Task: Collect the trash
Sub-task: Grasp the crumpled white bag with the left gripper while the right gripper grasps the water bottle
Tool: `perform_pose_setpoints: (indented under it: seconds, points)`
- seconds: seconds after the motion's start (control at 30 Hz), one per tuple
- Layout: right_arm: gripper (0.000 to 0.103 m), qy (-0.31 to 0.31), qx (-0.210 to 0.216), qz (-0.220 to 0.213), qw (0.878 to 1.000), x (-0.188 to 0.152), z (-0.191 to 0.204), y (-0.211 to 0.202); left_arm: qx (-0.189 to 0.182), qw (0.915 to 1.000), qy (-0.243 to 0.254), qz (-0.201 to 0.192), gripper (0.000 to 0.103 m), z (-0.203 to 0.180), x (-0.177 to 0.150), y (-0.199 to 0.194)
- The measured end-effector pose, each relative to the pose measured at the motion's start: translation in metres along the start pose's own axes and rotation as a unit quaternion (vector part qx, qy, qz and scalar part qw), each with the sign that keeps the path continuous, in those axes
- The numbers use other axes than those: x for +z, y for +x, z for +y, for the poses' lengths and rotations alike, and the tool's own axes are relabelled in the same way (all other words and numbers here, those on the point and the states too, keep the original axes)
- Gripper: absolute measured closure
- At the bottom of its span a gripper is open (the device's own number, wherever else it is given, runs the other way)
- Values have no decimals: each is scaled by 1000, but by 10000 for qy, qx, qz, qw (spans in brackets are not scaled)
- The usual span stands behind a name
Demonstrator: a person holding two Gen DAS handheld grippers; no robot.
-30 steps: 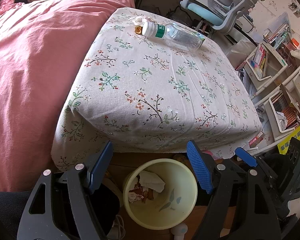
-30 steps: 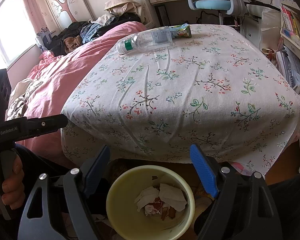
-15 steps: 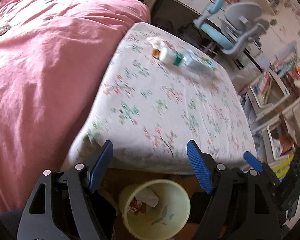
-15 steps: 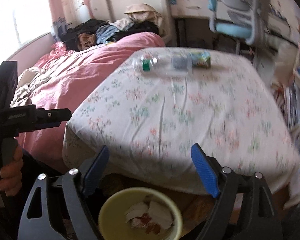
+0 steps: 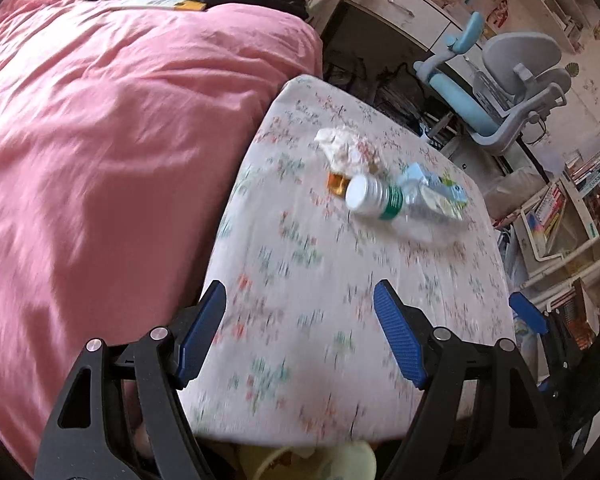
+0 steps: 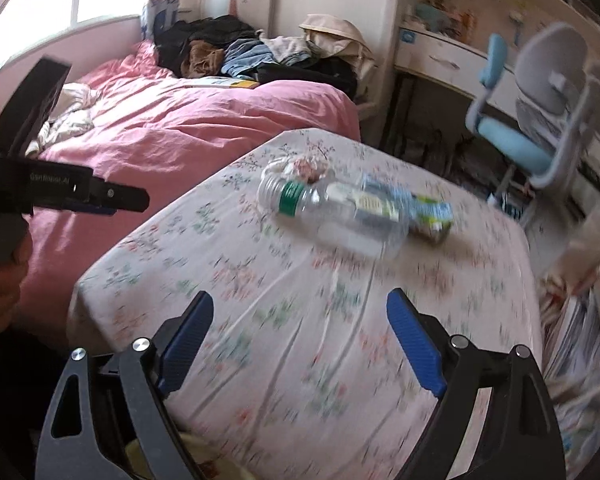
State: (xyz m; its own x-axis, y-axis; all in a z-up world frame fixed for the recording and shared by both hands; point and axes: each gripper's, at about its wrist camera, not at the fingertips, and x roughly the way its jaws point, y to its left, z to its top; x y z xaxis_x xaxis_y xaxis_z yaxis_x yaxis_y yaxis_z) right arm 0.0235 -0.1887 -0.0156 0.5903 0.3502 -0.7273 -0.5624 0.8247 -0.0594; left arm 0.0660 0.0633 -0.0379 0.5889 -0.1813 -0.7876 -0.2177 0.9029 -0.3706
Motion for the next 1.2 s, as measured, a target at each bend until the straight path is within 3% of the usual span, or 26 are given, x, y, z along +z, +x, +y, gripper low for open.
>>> perform_pose_setpoints:
  seconds: [0.27,0.47,0.6,0.67,0.8,0.83,0.9,0.93,1.03,1.1,1.2]
  points:
    - [18,-400,-57,-2,9992,28,-18,46,103,9999,-82,19,30,-15,56,55]
    - [18,-469,28,-2,9989,42,-35,73,385,9973,631,-55,24,-48,94,96]
    - [18,-601,183,58,9980,50,-39,87,807,9864,1433,-45,23,-77,111,123]
    - [18,-691,273,99,9972,54,-40,94,1063,9761,1894,-9,23,-91,116,140]
    - [15,-971,401,146,9944,56,-34,106,1224,9611,2473,105,23,-109,120,165]
    - [14,-1023,453,167,9936,56,-33,107,1170,9602,2534,116,30,-113,120,168]
    - [14,-1223,546,289,9906,56,-28,104,1048,9586,2635,268,54,-116,122,176]
    - [14,-1319,612,353,9887,55,-26,102,989,9594,2620,341,76,-116,121,177]
    - [18,-1598,792,557,9824,52,-18,92,638,9715,2256,344,84,-107,127,169]
    - [19,-1724,823,620,9796,48,-14,86,201,9837,1764,293,86,-94,137,152]
    - [18,-1660,593,549,9828,46,-11,91,-485,9919,1149,224,86,-76,145,130]
